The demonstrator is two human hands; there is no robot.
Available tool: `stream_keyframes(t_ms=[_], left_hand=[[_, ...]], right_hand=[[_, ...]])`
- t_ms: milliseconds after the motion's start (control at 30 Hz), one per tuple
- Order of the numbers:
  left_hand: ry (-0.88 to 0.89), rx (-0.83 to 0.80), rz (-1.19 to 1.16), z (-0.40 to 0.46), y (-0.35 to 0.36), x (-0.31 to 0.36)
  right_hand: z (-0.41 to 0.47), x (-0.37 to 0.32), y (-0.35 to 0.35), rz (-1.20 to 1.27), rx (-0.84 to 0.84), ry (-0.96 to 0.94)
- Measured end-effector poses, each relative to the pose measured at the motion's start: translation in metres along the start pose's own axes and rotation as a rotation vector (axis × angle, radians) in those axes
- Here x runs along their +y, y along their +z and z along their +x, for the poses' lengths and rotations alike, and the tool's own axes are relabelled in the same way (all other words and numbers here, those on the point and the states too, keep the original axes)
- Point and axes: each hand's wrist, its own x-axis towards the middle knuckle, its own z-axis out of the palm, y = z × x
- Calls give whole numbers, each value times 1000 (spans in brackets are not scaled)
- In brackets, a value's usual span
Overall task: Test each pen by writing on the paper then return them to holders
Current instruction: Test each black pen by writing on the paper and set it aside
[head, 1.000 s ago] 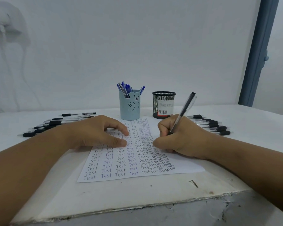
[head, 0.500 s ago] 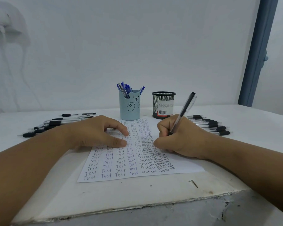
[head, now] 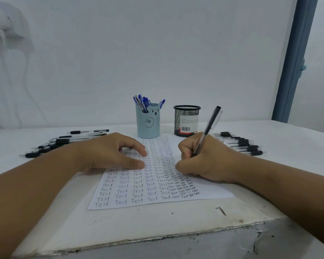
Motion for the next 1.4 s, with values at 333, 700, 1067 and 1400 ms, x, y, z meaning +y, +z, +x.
stream_keyframes(t_ms=[333, 700, 1067, 1400], left_hand=[[4, -2, 9, 0, 0, 0], [6, 1, 33, 0, 0, -1], [9, 1, 30, 0, 0, -2], [16, 2, 32, 1, -1, -3]], right_hand=[[0, 3, 2, -16, 30, -36], [2, 4, 2, -17, 15, -25], [3, 6, 1, -22, 31, -48], [2, 5, 1, -8, 40, -31]])
